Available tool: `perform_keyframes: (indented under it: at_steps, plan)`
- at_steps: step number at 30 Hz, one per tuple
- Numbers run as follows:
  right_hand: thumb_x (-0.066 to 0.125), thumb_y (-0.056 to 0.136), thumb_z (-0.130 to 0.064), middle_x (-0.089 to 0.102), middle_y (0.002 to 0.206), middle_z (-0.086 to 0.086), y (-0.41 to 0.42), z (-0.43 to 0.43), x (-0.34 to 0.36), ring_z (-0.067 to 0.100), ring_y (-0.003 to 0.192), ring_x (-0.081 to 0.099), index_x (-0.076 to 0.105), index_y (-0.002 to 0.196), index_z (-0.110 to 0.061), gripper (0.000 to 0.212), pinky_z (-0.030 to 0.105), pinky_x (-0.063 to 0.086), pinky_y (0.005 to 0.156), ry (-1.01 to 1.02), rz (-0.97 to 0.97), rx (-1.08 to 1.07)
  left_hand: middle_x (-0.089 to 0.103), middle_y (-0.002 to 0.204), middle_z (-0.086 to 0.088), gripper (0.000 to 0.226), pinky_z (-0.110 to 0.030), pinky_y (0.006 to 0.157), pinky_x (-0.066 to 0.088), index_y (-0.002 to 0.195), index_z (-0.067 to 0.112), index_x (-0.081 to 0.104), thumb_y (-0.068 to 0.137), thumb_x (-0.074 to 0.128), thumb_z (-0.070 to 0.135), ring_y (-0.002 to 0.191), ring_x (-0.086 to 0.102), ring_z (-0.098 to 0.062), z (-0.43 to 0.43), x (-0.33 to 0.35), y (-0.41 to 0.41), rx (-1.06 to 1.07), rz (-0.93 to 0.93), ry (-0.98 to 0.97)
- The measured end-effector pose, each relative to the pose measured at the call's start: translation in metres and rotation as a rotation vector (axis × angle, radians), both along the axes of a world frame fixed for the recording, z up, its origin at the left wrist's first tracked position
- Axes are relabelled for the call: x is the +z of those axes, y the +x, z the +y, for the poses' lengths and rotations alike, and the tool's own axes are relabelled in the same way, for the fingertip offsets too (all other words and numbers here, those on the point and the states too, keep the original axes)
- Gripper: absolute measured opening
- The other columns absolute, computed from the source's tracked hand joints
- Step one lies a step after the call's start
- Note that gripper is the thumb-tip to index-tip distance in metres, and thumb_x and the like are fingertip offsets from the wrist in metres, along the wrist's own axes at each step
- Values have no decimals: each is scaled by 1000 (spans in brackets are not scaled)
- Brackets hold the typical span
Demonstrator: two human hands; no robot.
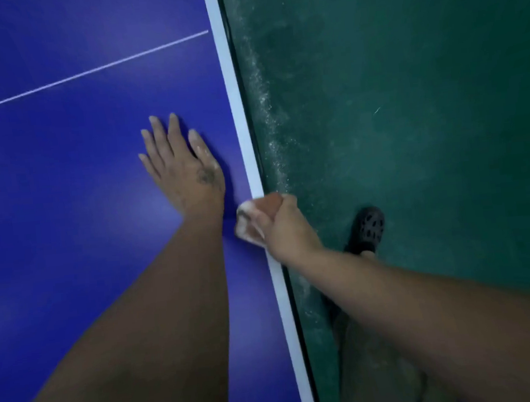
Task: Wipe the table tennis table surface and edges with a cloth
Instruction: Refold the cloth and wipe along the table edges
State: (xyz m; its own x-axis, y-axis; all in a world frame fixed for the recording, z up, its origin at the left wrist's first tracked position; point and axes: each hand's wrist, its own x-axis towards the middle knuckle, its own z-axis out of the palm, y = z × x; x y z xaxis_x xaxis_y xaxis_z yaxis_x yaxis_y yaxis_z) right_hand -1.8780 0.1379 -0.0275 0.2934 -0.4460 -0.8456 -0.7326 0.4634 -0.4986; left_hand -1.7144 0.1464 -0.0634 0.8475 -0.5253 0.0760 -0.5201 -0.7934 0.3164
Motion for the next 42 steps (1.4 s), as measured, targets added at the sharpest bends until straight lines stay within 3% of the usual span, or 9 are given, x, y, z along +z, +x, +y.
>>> perform_keyframes:
  at_steps: [5,15,25,29,36,42]
  plan:
    - [59,105,-58,55,152,14,10,-19,1,33,134,59,27,159,-8,80,44,48,112,142,15,-46,22,182,-5,60,-53,137,7,171,22,37,115,38,43,170,15,-28,-2,-6,2,-15,-23,64]
    - [59,108,-49,41,165,14,150,-191,-5,38,145,51,16,164,-5,82,53,42,119,29,-40,-172,32,177,-11,53,-59,135,18,166,15,46,114,46,26,167,24,-34,-7,-8,5,-35,-70,33]
    - [59,108,-47,37,167,7,104,-109,-14,32,144,50,17,165,-20,76,37,40,107,-89,-26,-80,29,179,-11,55,-61,134,19,167,17,44,113,43,28,168,21,-31,-6,-12,8,-25,-55,62]
    - [56,108,-50,34,169,10,131,-139,-17,35,143,51,8,168,-17,84,40,41,111,-111,-9,-69,31,178,-11,55,-61,134,19,166,16,46,112,45,28,167,23,-33,-6,-12,7,-24,-50,60]
    - [57,107,-54,39,166,13,199,-236,-20,37,144,50,11,166,-7,89,47,42,114,-87,-25,-104,29,179,-10,55,-60,134,20,167,16,45,113,43,29,168,21,-31,-1,-15,5,-29,-33,71]
    - [53,109,-54,27,173,8,182,-213,-9,37,149,45,-4,171,-21,91,48,39,117,-78,-14,-56,26,180,-9,56,-60,134,18,168,17,42,113,40,31,168,21,-34,0,-15,9,-20,-11,99]
